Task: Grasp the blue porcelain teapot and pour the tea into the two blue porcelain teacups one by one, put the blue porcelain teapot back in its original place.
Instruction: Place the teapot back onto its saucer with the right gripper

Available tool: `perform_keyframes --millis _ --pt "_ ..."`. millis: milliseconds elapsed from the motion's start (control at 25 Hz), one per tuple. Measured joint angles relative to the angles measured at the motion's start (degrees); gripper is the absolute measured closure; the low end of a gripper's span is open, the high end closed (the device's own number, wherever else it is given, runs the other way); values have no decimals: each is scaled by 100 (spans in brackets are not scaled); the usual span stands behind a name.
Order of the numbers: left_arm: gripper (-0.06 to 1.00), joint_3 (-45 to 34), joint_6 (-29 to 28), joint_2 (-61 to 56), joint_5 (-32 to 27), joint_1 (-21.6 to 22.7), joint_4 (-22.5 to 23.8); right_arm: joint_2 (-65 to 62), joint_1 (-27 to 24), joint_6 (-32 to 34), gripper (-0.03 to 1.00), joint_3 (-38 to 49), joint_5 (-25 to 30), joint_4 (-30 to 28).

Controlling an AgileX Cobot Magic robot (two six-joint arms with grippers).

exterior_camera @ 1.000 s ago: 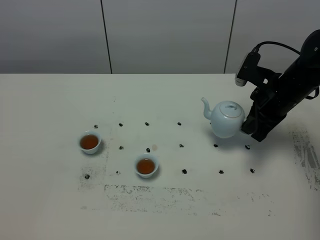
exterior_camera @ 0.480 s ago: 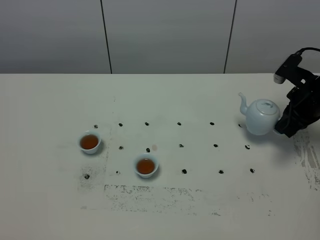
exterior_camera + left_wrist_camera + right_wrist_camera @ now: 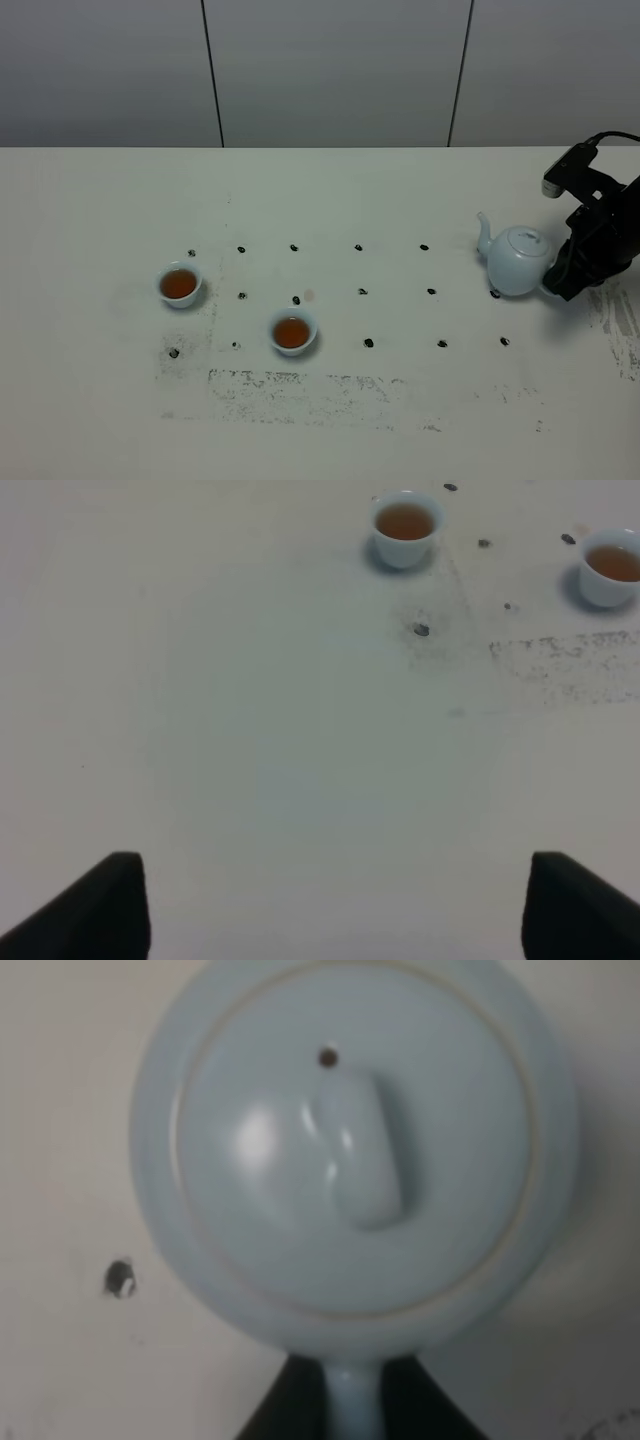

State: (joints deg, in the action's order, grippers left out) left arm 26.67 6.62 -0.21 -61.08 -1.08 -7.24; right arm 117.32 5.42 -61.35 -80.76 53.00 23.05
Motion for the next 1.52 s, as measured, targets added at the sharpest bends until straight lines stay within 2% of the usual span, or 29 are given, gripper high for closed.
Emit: perform_keyframes --millis 400,1520 --pt "18 0 0 0 0 0 0 156 0 -262 93 0 99 238" --pt "18 0 5 0 0 0 0 156 0 -89 93 0 190 221"
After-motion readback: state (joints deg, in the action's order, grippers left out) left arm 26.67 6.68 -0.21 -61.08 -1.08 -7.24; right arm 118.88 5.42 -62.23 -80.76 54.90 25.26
